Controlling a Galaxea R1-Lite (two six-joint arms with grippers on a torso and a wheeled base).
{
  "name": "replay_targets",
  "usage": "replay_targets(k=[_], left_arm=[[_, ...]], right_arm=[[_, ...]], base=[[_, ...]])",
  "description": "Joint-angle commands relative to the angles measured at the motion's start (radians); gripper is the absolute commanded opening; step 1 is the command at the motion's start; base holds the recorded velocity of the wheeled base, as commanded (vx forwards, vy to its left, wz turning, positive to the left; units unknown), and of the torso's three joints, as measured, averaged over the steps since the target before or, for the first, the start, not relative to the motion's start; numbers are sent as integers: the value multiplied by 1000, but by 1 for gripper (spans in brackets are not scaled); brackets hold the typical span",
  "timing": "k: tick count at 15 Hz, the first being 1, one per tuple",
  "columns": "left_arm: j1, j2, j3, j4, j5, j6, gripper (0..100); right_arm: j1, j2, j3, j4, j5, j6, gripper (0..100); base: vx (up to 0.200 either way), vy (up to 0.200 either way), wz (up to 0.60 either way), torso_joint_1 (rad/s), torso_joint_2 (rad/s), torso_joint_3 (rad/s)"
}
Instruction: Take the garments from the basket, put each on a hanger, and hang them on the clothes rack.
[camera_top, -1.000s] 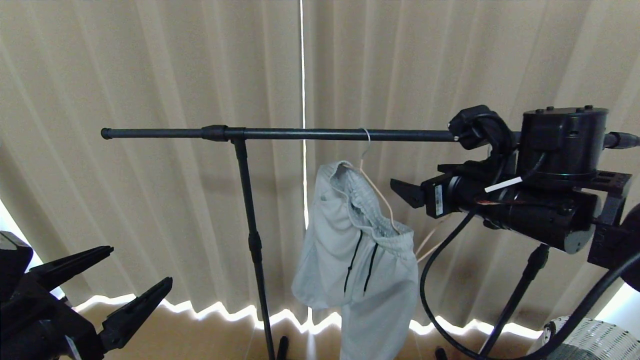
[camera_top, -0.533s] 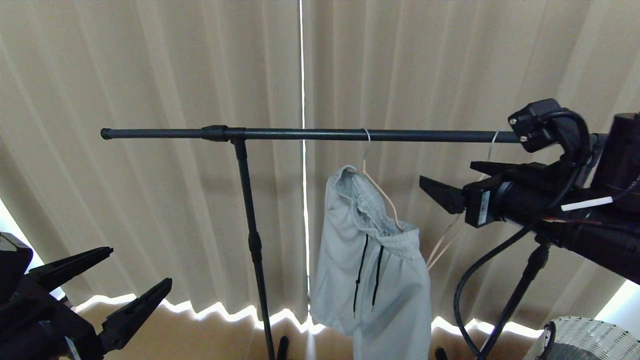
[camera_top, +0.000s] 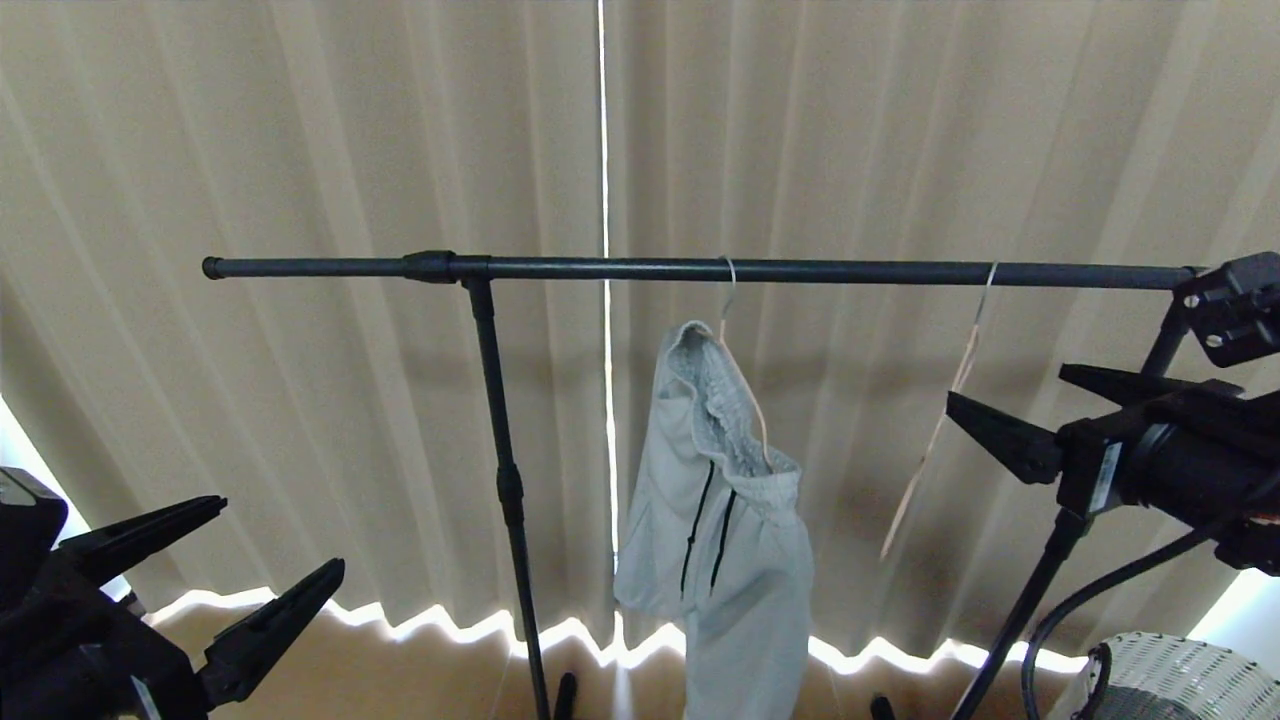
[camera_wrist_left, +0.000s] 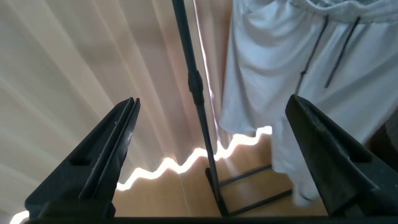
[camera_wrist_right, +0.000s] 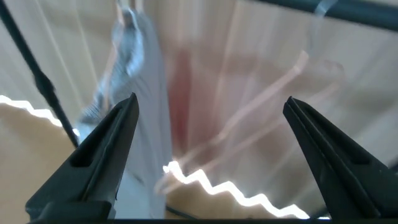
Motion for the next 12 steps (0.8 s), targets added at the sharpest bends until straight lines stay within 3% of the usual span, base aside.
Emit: replay_targets(k=[1,6,12], left_arm=[[2,-1,2,0,0,0,100],[-1,-1,5,-2,0,1,100],[0,0,11,-2,0,1,100]], right_arm=[[-32,-71,58,2,-1,-20,100],[-53,-195,177,-3,-1,-28,100],[-112,-200,230,-6,2,-14,100]], base=[[0,0,0,0,0,0],[0,0,0,0,0,0],[0,0,0,0,0,0]])
